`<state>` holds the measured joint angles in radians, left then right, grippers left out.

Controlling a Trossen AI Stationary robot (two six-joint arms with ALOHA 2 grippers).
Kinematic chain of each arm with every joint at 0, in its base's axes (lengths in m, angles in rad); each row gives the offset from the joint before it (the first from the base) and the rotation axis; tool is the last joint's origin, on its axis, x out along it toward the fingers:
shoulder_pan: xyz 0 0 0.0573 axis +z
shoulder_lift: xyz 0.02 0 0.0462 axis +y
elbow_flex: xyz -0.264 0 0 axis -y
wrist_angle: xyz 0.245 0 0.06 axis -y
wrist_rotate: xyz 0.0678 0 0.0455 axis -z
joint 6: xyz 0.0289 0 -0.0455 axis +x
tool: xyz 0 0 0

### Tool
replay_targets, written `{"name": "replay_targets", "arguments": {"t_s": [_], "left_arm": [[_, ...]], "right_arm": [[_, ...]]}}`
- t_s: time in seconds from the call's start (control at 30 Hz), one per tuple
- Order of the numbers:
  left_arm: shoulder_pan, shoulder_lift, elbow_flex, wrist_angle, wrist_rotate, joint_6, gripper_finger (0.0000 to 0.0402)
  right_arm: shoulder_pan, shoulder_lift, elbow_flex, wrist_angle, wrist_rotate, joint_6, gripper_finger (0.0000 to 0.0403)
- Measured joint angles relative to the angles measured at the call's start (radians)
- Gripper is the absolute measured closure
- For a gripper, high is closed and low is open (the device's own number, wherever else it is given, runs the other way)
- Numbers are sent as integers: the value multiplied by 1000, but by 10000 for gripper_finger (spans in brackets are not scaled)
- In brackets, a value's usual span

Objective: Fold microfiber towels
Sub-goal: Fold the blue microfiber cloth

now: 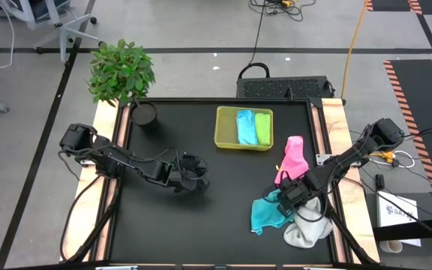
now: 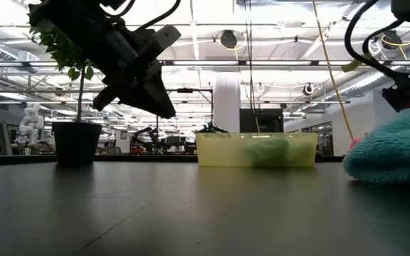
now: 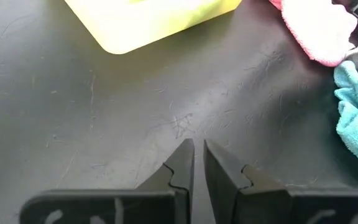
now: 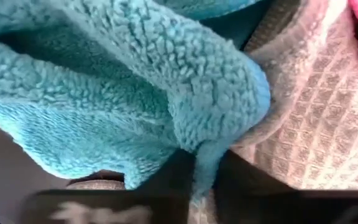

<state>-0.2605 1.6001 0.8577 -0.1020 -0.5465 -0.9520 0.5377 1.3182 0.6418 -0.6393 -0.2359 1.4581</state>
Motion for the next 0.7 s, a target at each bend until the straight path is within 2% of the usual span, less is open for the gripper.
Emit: {"name": "replay_targets", "arguments": {"t_s": [0.07, 0.3, 0.47, 0.7], "left_arm": [[0, 0, 0, 0, 0, 0, 366], [0, 0, 0, 0, 0, -3, 366], [0, 0, 0, 0, 0, -13, 366], [0, 0, 0, 0, 0, -20, 366]], "right_arm": [[0, -2, 0, 8, 0, 1, 392], [-2, -59, 0, 88, 37, 27, 397], [-16, -153, 0, 180, 141, 21, 397], [-40, -303, 0, 187, 250, -48, 399]]}}
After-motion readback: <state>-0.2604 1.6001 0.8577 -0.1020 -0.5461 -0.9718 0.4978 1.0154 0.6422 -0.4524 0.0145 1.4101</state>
